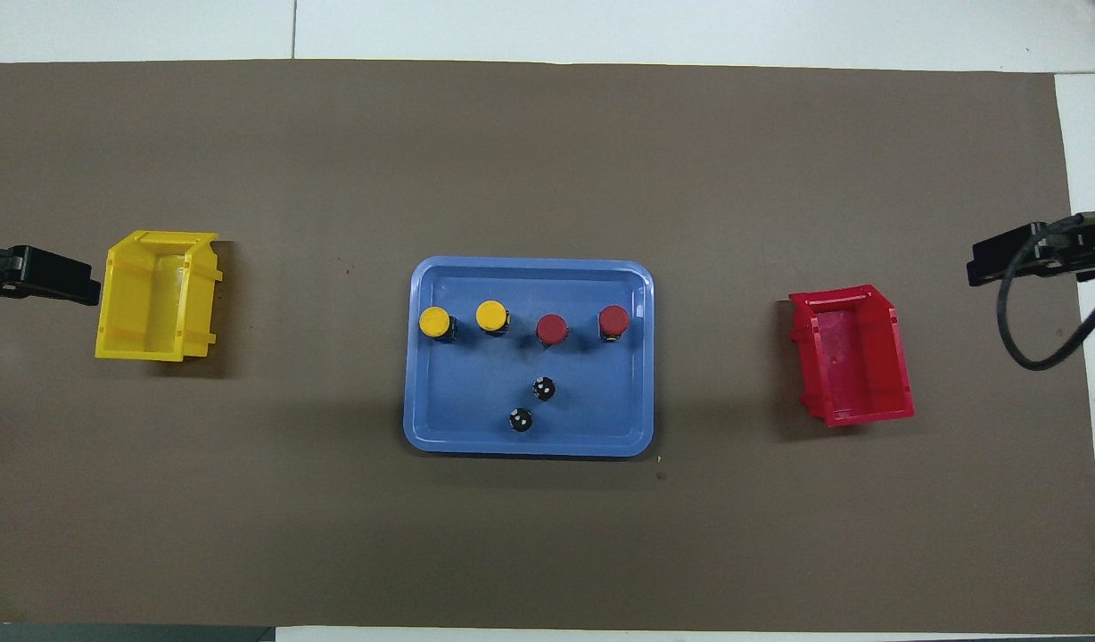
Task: Sort red and yellow buttons by color
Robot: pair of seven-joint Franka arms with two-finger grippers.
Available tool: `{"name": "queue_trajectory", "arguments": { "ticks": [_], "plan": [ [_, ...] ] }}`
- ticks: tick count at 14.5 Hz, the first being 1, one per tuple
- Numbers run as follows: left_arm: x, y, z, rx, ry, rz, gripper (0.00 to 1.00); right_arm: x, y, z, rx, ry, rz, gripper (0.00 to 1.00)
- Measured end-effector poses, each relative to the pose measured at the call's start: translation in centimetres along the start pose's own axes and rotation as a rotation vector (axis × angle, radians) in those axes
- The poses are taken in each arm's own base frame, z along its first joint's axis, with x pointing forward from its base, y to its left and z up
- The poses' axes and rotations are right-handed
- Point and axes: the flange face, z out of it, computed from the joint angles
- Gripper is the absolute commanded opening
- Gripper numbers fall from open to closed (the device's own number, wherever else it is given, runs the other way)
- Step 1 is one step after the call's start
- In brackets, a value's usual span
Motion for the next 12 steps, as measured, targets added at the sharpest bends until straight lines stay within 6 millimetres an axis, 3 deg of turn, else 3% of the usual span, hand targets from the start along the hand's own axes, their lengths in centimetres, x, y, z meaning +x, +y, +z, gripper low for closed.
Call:
{"name": "queue_trajectory", "arguments": {
  "ticks": [2,4,8,10,12],
  "plan": [
    [0.0,0.0,0.0,0.0,0.0,0.0,1.0,1.9,-5.6,0.2,-0.003,0.002,-0.007,1.0],
    [0.0,0.0,0.0,0.0,0.0,0.0,1.0,3.4,-11.1,1.9,0.004,0.027,0.017,1.0],
    [0.0,0.0,0.0,0.0,0.0,0.0,1.0,4.1,-21.4,8.3,0.027,0.08,0.055,1.0],
    [0.0,0.0,0.0,0.0,0.0,0.0,1.0,3.7,-24.2,13.0,0.048,0.118,0.064,1.0],
    [0.0,0.0,0.0,0.0,0.0,0.0,1.0,3.0,-25.3,18.1,0.06,0.134,0.071,1.0]
  ]
}}
